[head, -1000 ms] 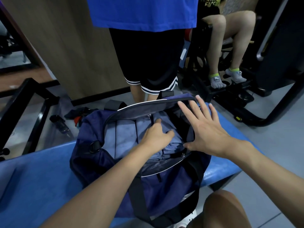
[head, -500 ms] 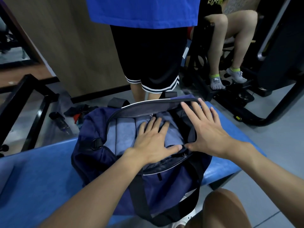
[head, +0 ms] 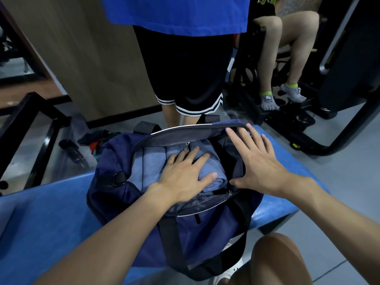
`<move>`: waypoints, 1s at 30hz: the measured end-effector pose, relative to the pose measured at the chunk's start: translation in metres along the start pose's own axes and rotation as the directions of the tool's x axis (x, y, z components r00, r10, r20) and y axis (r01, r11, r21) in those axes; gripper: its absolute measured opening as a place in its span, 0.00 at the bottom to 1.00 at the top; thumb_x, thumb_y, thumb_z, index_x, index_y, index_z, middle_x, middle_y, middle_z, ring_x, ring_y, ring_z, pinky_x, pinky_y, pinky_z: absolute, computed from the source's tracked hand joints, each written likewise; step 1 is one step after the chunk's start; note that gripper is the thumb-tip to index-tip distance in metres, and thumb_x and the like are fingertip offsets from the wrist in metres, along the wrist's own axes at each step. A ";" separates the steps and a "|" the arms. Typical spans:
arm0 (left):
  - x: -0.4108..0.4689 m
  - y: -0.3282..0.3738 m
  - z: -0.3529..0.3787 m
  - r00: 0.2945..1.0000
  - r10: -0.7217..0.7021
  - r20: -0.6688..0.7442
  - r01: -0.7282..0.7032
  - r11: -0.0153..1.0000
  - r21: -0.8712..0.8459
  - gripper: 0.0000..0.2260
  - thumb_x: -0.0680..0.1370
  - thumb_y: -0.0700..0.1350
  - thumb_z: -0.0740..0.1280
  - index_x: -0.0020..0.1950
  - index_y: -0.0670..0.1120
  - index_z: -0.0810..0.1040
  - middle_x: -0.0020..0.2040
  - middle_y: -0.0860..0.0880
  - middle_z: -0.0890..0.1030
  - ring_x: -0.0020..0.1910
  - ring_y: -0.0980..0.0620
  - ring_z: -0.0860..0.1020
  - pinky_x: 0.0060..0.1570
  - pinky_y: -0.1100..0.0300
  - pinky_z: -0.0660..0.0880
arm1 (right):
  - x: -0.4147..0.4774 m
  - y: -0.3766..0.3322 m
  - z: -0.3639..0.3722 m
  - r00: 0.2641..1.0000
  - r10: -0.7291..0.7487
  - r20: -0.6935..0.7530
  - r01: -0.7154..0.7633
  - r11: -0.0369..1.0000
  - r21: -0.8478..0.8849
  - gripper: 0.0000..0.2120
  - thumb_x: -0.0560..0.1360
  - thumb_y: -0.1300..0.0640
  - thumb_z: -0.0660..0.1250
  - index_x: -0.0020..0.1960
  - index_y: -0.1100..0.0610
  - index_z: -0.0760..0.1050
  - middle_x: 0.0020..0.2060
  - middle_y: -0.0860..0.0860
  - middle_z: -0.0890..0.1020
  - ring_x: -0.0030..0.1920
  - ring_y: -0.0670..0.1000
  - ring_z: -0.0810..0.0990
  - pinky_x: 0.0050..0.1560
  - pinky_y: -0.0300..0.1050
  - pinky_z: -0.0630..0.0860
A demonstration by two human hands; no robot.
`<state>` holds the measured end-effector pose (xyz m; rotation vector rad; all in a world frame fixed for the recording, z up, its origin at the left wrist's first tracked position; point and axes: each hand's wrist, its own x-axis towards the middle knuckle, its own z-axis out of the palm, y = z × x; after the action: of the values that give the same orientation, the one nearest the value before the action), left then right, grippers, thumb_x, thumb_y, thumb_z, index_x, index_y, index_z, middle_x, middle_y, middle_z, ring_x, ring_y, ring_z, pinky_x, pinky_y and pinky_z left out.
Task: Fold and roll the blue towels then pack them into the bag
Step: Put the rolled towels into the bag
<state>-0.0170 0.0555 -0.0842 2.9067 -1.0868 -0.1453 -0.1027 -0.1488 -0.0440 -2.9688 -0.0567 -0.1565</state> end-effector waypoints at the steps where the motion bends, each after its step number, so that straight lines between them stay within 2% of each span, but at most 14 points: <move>1: 0.000 -0.001 0.001 1.000 0.003 0.005 -0.003 1.000 0.008 0.33 0.78 0.71 0.44 0.81 0.58 0.49 0.82 0.50 0.49 0.80 0.45 0.50 0.77 0.45 0.49 | -0.001 0.000 0.000 1.000 0.002 0.001 -0.002 1.000 -0.002 0.63 0.63 0.41 0.76 0.73 0.39 0.25 0.76 0.44 0.42 0.76 0.50 0.30 0.76 0.62 0.42; 11: -0.005 -0.007 -0.006 0.999 0.003 0.053 -0.002 1.000 -0.017 0.32 0.79 0.69 0.44 0.81 0.59 0.46 0.82 0.50 0.47 0.81 0.48 0.48 0.78 0.51 0.45 | -0.005 0.002 0.000 1.000 0.009 0.013 -0.009 1.000 -0.001 0.62 0.63 0.39 0.76 0.74 0.39 0.27 0.75 0.42 0.42 0.76 0.49 0.32 0.76 0.62 0.43; 13: -0.009 -0.005 -0.010 0.999 0.005 0.043 -0.004 1.000 -0.023 0.30 0.80 0.68 0.44 0.81 0.58 0.49 0.82 0.49 0.50 0.81 0.48 0.49 0.78 0.51 0.46 | -0.006 0.000 -0.002 1.000 0.012 0.023 -0.012 1.000 0.002 0.61 0.64 0.40 0.75 0.74 0.39 0.28 0.76 0.43 0.43 0.77 0.50 0.33 0.76 0.62 0.43; 15: -0.015 -0.003 -0.015 1.000 0.002 0.014 -0.001 0.998 -0.056 0.28 0.82 0.64 0.46 0.80 0.55 0.56 0.81 0.49 0.57 0.80 0.47 0.54 0.77 0.49 0.52 | -0.007 -0.003 -0.005 0.999 0.015 0.033 -0.014 1.000 -0.012 0.58 0.66 0.41 0.74 0.75 0.40 0.31 0.76 0.44 0.44 0.77 0.50 0.34 0.76 0.63 0.42; 17: -0.025 -0.002 -0.024 0.999 -0.014 -0.039 0.010 0.994 -0.111 0.24 0.83 0.61 0.48 0.74 0.52 0.68 0.74 0.49 0.69 0.75 0.48 0.64 0.72 0.49 0.63 | -0.008 -0.009 -0.007 1.000 0.001 0.022 0.000 0.999 -0.047 0.51 0.69 0.42 0.71 0.78 0.42 0.39 0.77 0.47 0.49 0.77 0.53 0.37 0.75 0.63 0.41; 19: -0.039 -0.002 -0.037 0.994 -0.035 -0.105 0.017 0.986 -0.167 0.18 0.84 0.57 0.51 0.61 0.51 0.77 0.59 0.53 0.78 0.63 0.49 0.74 0.57 0.52 0.71 | -0.009 -0.017 -0.009 0.999 -0.030 -0.036 0.027 0.997 -0.067 0.41 0.71 0.44 0.69 0.78 0.45 0.52 0.74 0.48 0.59 0.77 0.57 0.42 0.75 0.64 0.41; 21: -0.055 -0.005 -0.050 0.982 -0.064 -0.178 0.021 0.973 -0.231 0.14 0.84 0.54 0.53 0.49 0.52 0.76 0.48 0.56 0.76 0.52 0.49 0.76 0.45 0.54 0.71 | -0.009 -0.030 -0.010 0.986 -0.089 -0.142 0.072 0.991 -0.116 0.33 0.71 0.46 0.68 0.74 0.49 0.64 0.68 0.49 0.68 0.76 0.59 0.50 0.74 0.65 0.44; 23: -0.072 -0.012 -0.063 0.952 -0.070 -0.298 -0.011 0.965 -0.263 0.12 0.83 0.51 0.56 0.43 0.52 0.74 0.42 0.55 0.75 0.46 0.50 0.76 0.41 0.54 0.70 | -0.004 -0.049 -0.014 0.959 -0.150 -0.242 0.121 0.984 -0.131 0.27 0.70 0.47 0.65 0.68 0.51 0.71 0.63 0.49 0.72 0.73 0.58 0.58 0.73 0.62 0.50; 26: -0.100 -0.033 -0.077 0.890 -0.124 -0.439 -0.027 0.947 -0.321 0.09 0.81 0.50 0.59 0.50 0.53 0.79 0.46 0.56 0.79 0.45 0.53 0.77 0.44 0.52 0.75 | 0.006 -0.095 -0.024 0.933 -0.216 -0.286 0.218 0.976 -0.025 0.25 0.70 0.45 0.59 0.65 0.51 0.73 0.58 0.46 0.75 0.66 0.54 0.67 0.65 0.53 0.59; 28: -0.121 -0.054 -0.085 0.841 -0.182 -0.509 -0.015 0.933 -0.359 0.11 0.79 0.51 0.59 0.55 0.53 0.79 0.46 0.58 0.79 0.46 0.54 0.77 0.47 0.51 0.76 | 0.013 -0.131 -0.027 0.919 -0.273 -0.283 0.302 0.951 0.064 0.24 0.71 0.46 0.60 0.65 0.51 0.73 0.57 0.46 0.76 0.62 0.52 0.69 0.60 0.50 0.63; 30: -0.146 -0.080 -0.092 0.802 -0.255 -0.540 0.048 0.929 -0.368 0.13 0.77 0.52 0.58 0.56 0.53 0.79 0.42 0.61 0.75 0.46 0.54 0.77 0.48 0.52 0.76 | 0.021 -0.170 -0.024 0.904 -0.330 -0.272 0.378 0.913 0.150 0.22 0.72 0.48 0.62 0.64 0.52 0.74 0.56 0.47 0.76 0.60 0.53 0.71 0.58 0.51 0.67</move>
<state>-0.0652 0.2112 0.0129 2.4506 -0.6373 0.4821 -0.0920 0.0151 0.0101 -2.6859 -0.5528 -0.5243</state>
